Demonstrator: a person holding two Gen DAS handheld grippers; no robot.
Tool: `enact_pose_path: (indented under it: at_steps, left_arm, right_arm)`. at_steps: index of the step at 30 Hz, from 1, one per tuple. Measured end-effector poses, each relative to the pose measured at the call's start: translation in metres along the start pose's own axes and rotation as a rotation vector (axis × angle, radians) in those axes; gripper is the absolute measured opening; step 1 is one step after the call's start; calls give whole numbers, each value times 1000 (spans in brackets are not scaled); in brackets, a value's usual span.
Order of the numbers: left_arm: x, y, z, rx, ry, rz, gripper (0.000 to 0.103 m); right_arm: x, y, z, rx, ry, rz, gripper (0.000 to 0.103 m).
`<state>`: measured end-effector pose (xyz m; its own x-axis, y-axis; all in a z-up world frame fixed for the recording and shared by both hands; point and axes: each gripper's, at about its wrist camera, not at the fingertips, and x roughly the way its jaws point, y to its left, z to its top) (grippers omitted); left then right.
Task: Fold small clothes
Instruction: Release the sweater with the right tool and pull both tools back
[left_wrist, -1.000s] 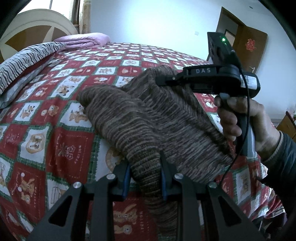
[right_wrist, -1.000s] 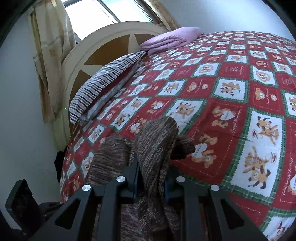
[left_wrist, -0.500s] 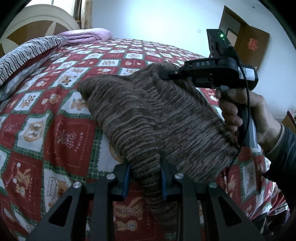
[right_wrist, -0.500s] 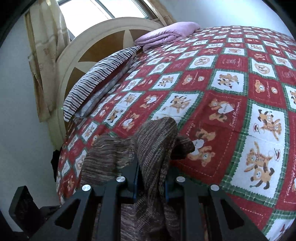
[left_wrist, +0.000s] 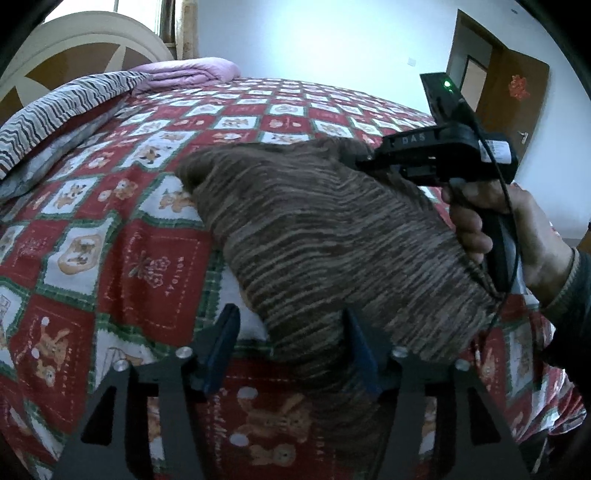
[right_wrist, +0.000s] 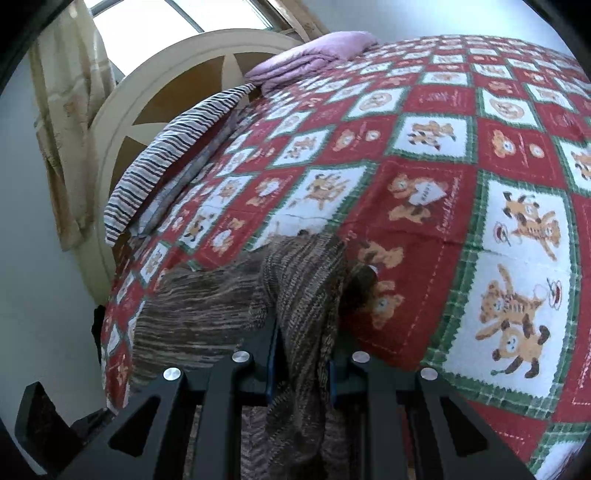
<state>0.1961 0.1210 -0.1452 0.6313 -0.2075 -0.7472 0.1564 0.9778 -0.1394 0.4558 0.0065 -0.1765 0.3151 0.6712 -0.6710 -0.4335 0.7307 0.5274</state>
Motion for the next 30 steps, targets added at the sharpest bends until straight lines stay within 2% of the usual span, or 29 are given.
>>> enact_pose_path:
  at_steps: [3,4,6,8,9,10,13,16,18,20,21,23,25,30]
  left_arm:
    - [-6,-2,5,16,-3,24,64]
    - [-12,-4,8,30,-22,36,63]
    - [-28,-5,17,50,-97,68,70]
    - [-38,0,26,54,-158,112,87]
    - [-38,4,29,49,-173,135,89]
    - [-35,10,33,39,-178,160,90]
    - [-15,29,37,-10,-150,199,90]
    - [4,44,34,-48,-104,219,90]
    - [16,50,29,-70,-73,230,91]
    - [20,57,27,-120,-64,228,103]
    - [22,60,27,-129,-56,229,103]
    - [24,66,27,-159,-43,195,103]
    - [22,68,25,-181,-40,196,103]
    - [-8,59,19,-172,-73,221,102]
  right_arm:
    - [-1,1,-1,-11,-6,-16,21]
    - [-4,3,-1,-17,-12,-21,25]
    - [-15,11,-2,-42,-44,-53,29]
    - [-33,21,-6,-74,-87,-54,39]
    - [-42,25,-8,-87,-105,-39,47]
    - [-55,31,-12,-103,-130,-20,50]
    - [-79,47,-31,-146,-155,27,52]
    - [-85,62,-59,-208,-118,64,52]
    - [-75,62,-76,-225,-62,16,52]
    - [-63,50,-87,-193,-21,-73,52]
    - [-58,41,-90,-165,-14,-66,52]
    - [-64,32,-93,-128,-52,-18,52]
    - [-70,30,-95,-82,-70,-9,52]
    - [-107,57,-113,-90,-142,-80,52]
